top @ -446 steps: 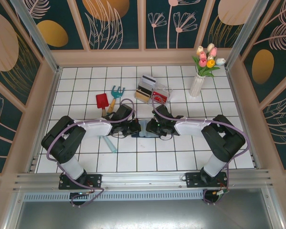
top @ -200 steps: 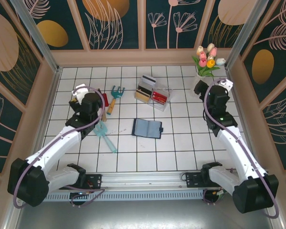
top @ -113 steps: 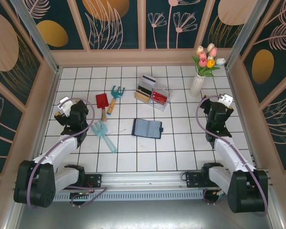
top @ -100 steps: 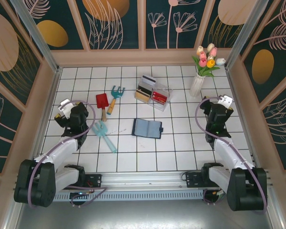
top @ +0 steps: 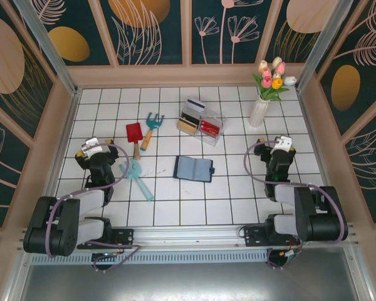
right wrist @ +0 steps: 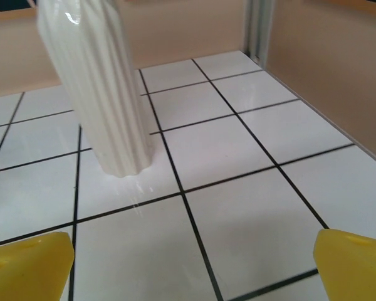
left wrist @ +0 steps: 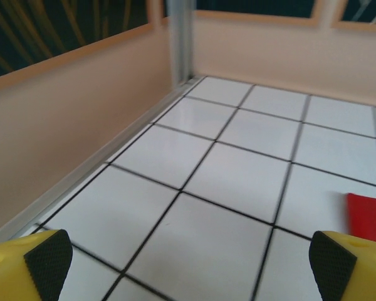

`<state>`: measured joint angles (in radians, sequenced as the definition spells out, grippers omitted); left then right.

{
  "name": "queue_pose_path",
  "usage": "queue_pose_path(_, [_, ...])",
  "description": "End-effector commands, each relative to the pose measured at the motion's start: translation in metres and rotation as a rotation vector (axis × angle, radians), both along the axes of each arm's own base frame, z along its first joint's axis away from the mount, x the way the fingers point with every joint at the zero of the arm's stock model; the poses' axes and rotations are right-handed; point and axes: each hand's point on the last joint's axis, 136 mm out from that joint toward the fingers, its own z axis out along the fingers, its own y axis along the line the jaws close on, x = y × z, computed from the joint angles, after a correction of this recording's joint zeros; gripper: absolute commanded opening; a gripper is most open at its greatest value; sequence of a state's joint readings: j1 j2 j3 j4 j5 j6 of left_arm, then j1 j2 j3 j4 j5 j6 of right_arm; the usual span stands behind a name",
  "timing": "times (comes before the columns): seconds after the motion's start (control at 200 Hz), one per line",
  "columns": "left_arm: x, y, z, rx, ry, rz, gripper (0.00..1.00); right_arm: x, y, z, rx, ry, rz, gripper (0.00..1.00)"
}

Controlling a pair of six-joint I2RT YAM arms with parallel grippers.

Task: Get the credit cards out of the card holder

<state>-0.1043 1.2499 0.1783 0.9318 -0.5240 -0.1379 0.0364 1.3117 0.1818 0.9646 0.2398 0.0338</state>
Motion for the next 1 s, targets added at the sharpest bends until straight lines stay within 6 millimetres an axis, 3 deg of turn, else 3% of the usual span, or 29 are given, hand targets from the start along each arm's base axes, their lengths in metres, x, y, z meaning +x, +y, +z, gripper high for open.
queue_pose_path(0.0, [0.010, -0.018, 0.034, 0.046, -0.152, -0.131, 0.99, 0.013, 0.013, 0.034, -0.036, -0.142, 0.090, 0.99])
queue_pose_path(0.125, [0.013, -0.022, 0.039, 0.026, -0.207, -0.186, 0.99, 0.022, 0.024, 0.029, -0.028, -0.121, 0.159, 0.99])
queue_pose_path(0.345, [0.013, -0.029, 0.029, 0.028, -0.233, -0.235, 0.99, 0.020, 0.037, 0.023, -0.036, -0.140, 0.241, 0.99])
queue_pose_path(0.596, [0.027, -0.031, 0.017, 0.030, -0.179, -0.242, 0.99, 0.021, 0.032, 0.019, -0.026, -0.139, 0.219, 0.99])
queue_pose_path(0.711, [0.038, -0.023, 0.011, 0.009, -0.132, -0.186, 0.99, 0.028, 0.023, 0.010, 0.005, -0.121, 0.188, 0.99])
queue_pose_path(0.996, [0.037, -0.021, 0.012, 0.006, -0.139, -0.182, 0.99, 0.031, 0.017, 0.007, 0.031, -0.099, 0.176, 0.99])
